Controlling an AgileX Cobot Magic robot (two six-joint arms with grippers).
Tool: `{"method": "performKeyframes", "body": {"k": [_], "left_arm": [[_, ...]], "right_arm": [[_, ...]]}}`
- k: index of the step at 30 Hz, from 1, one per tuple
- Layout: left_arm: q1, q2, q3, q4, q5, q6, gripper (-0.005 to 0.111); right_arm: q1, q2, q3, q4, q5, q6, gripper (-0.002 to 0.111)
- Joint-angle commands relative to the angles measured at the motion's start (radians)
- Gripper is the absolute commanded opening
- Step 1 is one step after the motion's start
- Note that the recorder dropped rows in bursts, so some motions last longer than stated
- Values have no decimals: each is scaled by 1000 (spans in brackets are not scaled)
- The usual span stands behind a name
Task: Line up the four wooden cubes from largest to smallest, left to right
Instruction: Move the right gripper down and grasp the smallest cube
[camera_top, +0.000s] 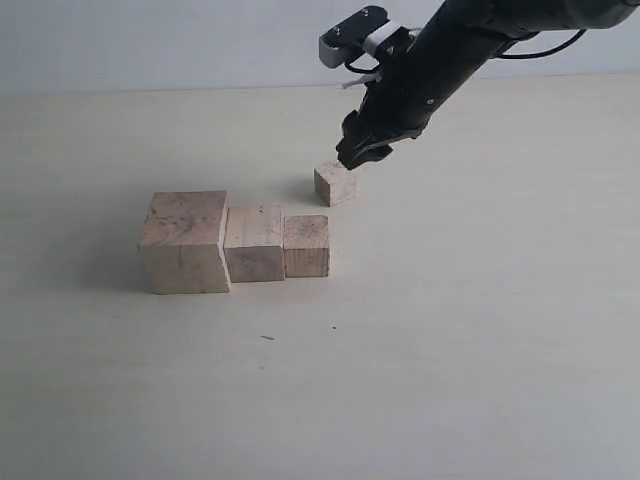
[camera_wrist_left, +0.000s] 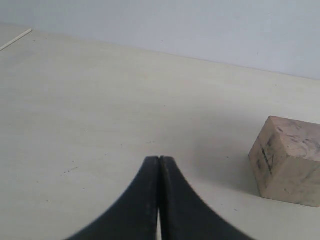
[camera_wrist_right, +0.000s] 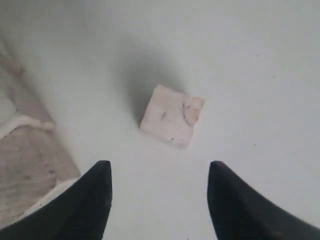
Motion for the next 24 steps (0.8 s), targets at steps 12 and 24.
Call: {"method": "performKeyframes", "body": {"k": [12, 24], "left_arm": [[3, -4, 3, -12, -9, 5, 0], [3, -4, 3, -12, -9, 5, 0]], "right_arm": [[-1, 60, 0, 2, -131, 212, 69], [35, 83, 0, 24, -212, 198, 69]]}}
